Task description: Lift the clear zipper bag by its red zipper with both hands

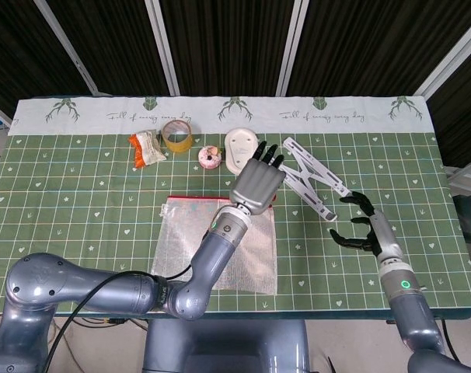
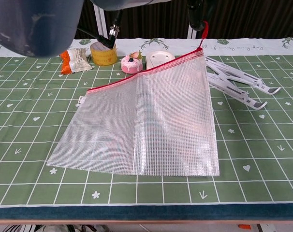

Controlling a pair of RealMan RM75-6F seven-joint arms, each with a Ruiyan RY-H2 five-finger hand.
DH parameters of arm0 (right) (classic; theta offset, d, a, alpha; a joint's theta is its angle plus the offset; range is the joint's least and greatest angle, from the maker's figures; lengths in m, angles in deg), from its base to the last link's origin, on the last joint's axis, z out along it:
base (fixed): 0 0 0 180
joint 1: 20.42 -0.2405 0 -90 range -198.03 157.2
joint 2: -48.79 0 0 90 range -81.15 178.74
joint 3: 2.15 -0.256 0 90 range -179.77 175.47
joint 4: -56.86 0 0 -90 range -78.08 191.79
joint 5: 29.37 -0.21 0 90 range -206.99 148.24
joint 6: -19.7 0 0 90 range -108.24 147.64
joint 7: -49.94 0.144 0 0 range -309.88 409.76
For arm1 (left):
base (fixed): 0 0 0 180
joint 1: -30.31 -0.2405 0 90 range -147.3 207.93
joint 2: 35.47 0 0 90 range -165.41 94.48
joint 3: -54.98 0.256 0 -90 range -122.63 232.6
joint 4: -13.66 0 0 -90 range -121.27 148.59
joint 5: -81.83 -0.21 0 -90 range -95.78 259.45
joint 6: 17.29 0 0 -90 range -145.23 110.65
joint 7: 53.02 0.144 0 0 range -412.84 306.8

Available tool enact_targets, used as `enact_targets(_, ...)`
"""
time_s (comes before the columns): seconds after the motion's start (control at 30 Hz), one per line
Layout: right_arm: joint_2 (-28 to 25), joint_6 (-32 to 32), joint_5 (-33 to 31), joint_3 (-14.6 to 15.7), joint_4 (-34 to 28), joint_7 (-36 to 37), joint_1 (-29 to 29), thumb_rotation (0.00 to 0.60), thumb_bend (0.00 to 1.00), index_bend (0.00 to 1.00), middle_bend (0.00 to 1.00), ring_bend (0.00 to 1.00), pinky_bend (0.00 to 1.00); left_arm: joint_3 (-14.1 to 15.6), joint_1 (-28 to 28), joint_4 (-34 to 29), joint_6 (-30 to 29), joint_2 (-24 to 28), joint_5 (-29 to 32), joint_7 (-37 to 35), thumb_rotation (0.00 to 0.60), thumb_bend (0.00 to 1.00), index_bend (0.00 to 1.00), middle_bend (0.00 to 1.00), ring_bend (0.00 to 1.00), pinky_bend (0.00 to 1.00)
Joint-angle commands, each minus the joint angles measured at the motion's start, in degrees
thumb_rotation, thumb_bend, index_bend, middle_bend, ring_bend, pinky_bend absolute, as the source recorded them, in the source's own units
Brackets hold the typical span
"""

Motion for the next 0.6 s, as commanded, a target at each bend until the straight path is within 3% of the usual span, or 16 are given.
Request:
enact_targets(0.03,4.8,2.1,-7.3,-2.0,0.6,-3.3,-5.3,0.6,0.36,0.28,0.09,0.02,0.25,-0.1,0.4,-0.5,-0.3,0.4,0.2,-0.2,0.6,0.44,0.61,0.19,0.0,0.0)
enact_targets(0.27,11.1,5.3,-15.0,-3.4,3.1,-5.6,-10.4,0.6,0.39,0.32,0.09,0.02,0.25,-0.2,1.6,-1.5,-1.2,1.3,1.2,-0.9,0.6,0.44,0.62,0.19,0.0,0.0)
enact_targets(0.6,16.9,8.2,-21.1,-6.3,6.6,-7.6,-14.7,0.6,0.39,0.39,0.1,0.02,0.25,0.0,2.9,-2.1,-1.6,2.1,2.2,-1.8,0.6,0.44,0.62,0.19,0.0,0.0)
